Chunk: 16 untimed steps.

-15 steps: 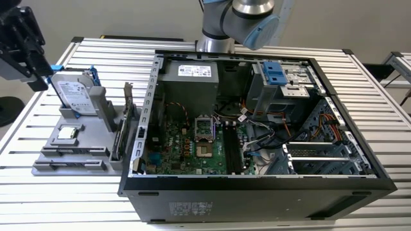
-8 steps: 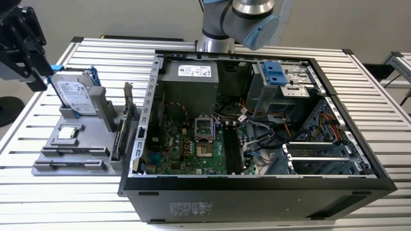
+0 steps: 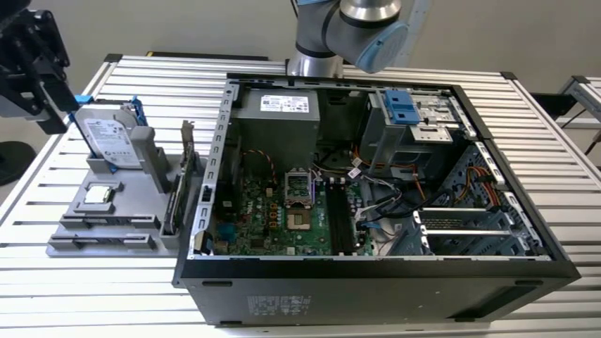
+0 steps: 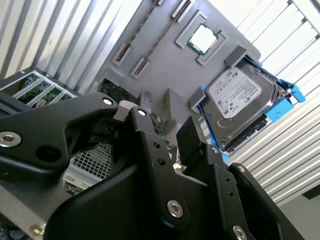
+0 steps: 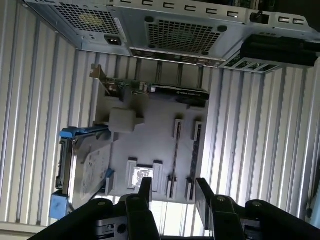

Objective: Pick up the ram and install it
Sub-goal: 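Reach for the ram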

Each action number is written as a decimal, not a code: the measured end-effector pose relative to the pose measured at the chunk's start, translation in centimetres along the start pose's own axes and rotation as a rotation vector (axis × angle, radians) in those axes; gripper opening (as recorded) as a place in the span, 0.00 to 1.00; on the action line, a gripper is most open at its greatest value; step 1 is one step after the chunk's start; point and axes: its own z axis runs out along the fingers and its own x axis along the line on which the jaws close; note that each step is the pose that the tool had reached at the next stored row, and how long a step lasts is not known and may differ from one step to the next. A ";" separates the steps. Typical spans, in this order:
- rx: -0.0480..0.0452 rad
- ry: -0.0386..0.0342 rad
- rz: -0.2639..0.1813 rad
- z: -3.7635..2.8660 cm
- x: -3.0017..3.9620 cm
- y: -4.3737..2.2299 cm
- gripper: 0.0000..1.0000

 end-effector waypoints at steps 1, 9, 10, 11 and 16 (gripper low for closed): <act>0.0002 -0.0003 0.007 0.00 0.00 0.00 1.00; 0.0021 -0.0029 0.063 0.00 0.00 -0.01 1.00; 0.0023 -0.0032 0.069 0.00 -0.01 -0.01 1.00; 0.0026 -0.0035 0.076 0.00 0.00 -0.01 1.00; 0.0032 -0.0049 0.108 0.00 0.00 -0.02 1.00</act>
